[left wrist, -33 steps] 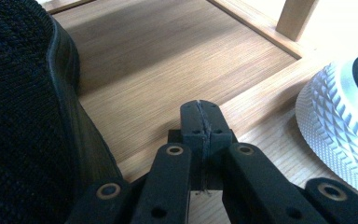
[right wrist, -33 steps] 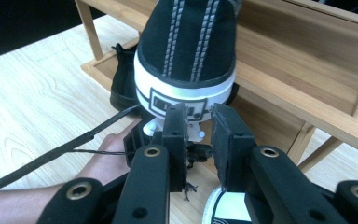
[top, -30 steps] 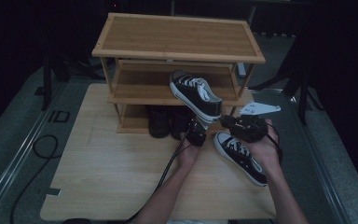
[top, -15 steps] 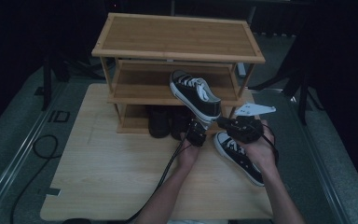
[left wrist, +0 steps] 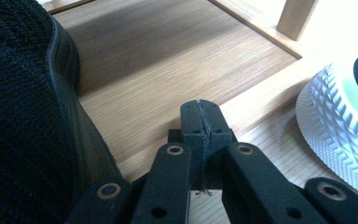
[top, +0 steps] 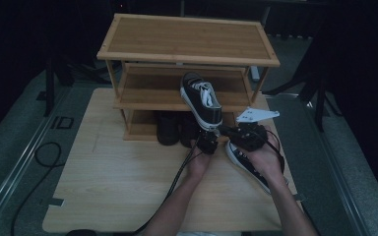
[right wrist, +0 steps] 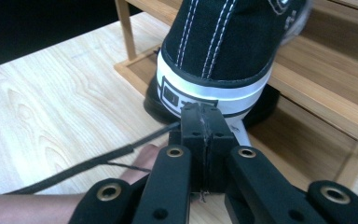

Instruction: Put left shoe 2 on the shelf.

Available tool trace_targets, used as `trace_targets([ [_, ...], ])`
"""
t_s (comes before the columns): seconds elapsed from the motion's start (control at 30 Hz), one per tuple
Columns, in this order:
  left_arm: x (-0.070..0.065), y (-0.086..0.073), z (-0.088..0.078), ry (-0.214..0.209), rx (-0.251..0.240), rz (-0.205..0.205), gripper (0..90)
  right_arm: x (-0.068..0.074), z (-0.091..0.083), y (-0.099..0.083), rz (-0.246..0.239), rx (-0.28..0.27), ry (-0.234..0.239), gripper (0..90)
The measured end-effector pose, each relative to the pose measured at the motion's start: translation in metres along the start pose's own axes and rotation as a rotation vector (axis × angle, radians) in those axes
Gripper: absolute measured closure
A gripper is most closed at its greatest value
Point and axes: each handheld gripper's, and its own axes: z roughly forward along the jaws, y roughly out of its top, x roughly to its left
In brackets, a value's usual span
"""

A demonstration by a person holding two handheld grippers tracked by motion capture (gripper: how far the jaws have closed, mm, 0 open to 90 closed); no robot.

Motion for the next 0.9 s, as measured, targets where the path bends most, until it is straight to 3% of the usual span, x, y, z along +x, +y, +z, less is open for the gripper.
trace_targets([
  [0.07, -0.001, 0.000, 0.001, 0.001, -0.013, -0.015, 90.0, 0.002, 0.003, 0.002, -0.008, -0.001, 0.010, 90.0],
  [0.1, 0.000, 0.000, 0.000, 0.000, -0.001, -0.001, 90.0, 0.004, 0.006, 0.003, -0.014, 0.000, 0.012, 90.0],
  [0.4, 0.001, 0.000, 0.000, -0.003, 0.005, -0.005, 90.0, 0.013, 0.021, 0.011, -0.027, -0.002, 0.041, 90.0],
  [0.9, 0.001, 0.000, 0.000, -0.007, 0.005, -0.016, 90.0, 0.013, 0.035, 0.018, -0.032, -0.010, 0.045, 90.0],
])
